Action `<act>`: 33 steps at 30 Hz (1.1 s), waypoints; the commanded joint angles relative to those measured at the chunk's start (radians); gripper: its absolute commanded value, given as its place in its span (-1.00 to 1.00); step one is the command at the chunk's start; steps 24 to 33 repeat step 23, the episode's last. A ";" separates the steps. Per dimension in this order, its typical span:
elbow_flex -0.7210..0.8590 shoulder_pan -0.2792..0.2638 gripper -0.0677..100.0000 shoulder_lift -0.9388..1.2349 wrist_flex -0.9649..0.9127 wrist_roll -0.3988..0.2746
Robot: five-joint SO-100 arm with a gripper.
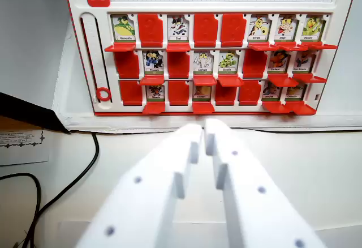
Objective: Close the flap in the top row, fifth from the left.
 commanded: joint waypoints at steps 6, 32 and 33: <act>0.014 0.000 -1.00 0.069 0.003 0.008; -0.028 0.011 -1.00 0.018 -0.008 0.014; -0.028 0.011 -1.00 0.018 -0.008 0.014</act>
